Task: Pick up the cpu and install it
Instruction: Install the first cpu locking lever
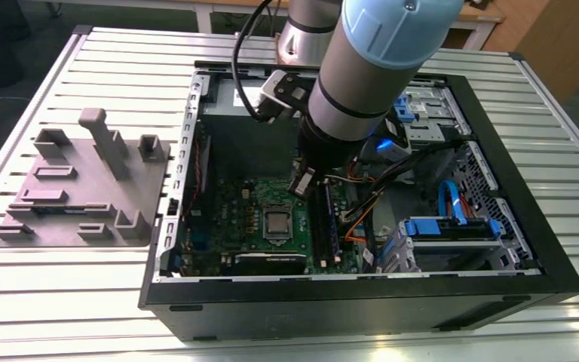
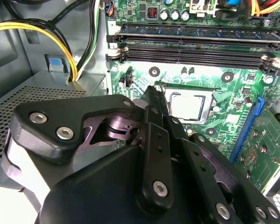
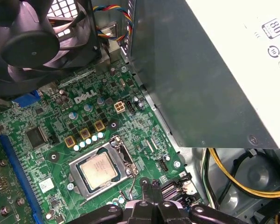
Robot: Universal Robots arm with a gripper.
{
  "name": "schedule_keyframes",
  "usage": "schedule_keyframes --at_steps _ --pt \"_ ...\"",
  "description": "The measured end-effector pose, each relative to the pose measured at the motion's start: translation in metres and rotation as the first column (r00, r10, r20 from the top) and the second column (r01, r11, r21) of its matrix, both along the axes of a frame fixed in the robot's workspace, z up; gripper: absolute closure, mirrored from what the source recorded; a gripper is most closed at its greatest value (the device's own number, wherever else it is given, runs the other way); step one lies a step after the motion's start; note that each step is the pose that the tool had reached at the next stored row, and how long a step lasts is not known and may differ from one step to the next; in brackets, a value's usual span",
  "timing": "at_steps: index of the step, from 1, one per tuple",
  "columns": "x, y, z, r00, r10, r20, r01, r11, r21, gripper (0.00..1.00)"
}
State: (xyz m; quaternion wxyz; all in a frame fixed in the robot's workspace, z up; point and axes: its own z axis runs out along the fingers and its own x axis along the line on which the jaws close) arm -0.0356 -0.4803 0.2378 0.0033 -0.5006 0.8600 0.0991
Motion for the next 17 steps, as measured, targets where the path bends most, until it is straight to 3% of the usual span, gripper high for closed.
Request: schedule_keyframes --at_steps 8,17 --pt "-0.0002 -0.0013 0.0001 1.0000 0.006 0.0002 -0.006 1.0000 -0.0002 0.89" --pt "-0.0027 -0.0058 -0.0008 0.9973 0.073 0.0018 -0.073 0.9973 0.0001 0.89"
